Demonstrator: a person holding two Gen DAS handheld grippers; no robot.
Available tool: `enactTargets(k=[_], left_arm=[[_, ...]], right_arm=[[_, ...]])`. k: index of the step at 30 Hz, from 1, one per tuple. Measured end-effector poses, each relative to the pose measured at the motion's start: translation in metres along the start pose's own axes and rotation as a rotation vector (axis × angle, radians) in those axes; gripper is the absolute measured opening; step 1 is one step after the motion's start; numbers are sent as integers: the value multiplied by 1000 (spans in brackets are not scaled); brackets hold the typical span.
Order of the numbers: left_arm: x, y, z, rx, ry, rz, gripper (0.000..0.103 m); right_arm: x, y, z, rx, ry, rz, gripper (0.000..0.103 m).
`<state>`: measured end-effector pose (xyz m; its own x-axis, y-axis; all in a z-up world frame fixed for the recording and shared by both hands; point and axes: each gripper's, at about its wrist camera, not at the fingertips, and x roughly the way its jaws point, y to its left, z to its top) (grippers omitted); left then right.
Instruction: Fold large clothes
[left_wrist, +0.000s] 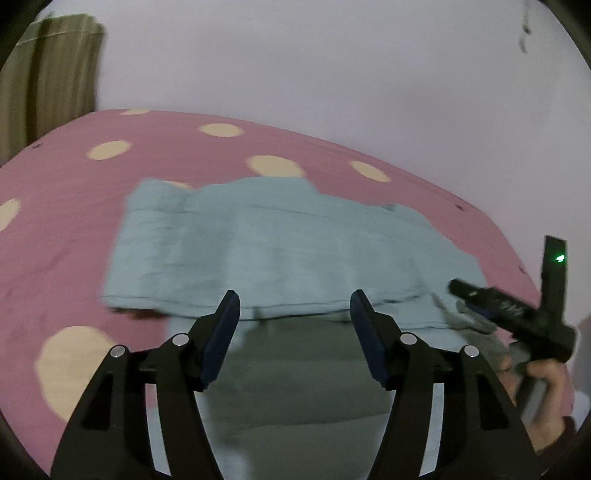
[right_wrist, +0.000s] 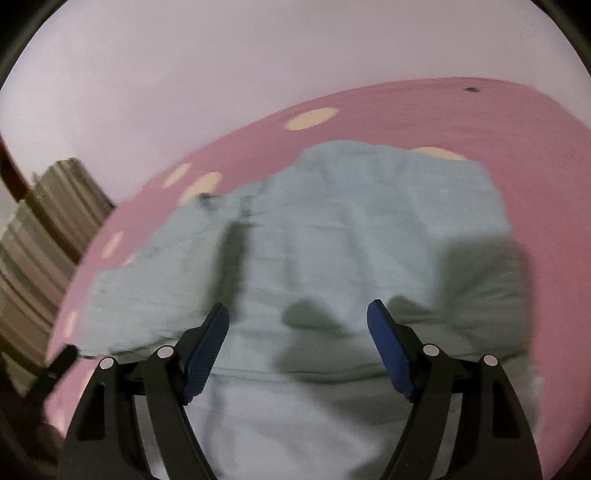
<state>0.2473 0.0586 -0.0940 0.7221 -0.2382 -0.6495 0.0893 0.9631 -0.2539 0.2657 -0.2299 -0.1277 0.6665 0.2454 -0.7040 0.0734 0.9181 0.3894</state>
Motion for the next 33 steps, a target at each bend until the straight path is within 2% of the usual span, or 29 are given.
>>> enactTargets(k=[4,8,9,12,14,18,19,23,28,33], left_arm=[[-8,39,-3,-56,-9,61,62],[-12,61,-6,-88,-10,88,62],[-12,65,-6,-91,-11,93,62],[-18,72,-5,-84,-22,109,63],[-19,74,-4,-81,-30,114,63],[-18,76,6,-93,-40,104,64],[-16,74,9,-89,-40,103,69],[0,63,17,-70,-27,94,70],[28,49,22,-52,15,90,70],[56,38,19,-7,76,125,70]], right_arm=[[21,30,4,16,52,73,76],[49,51,7,32,114,91,73],[51,53,6,37,123,96,54],[55,67,8,-3,133,89,20],[48,68,12,-18,107,92,14],[19,52,25,-23,23,58,12],[9,41,29,-16,1,45,12],[-11,2,39,5,-40,-27,11],[-19,-47,39,56,-32,-102,11],[-10,-76,29,95,2,-134,12]])
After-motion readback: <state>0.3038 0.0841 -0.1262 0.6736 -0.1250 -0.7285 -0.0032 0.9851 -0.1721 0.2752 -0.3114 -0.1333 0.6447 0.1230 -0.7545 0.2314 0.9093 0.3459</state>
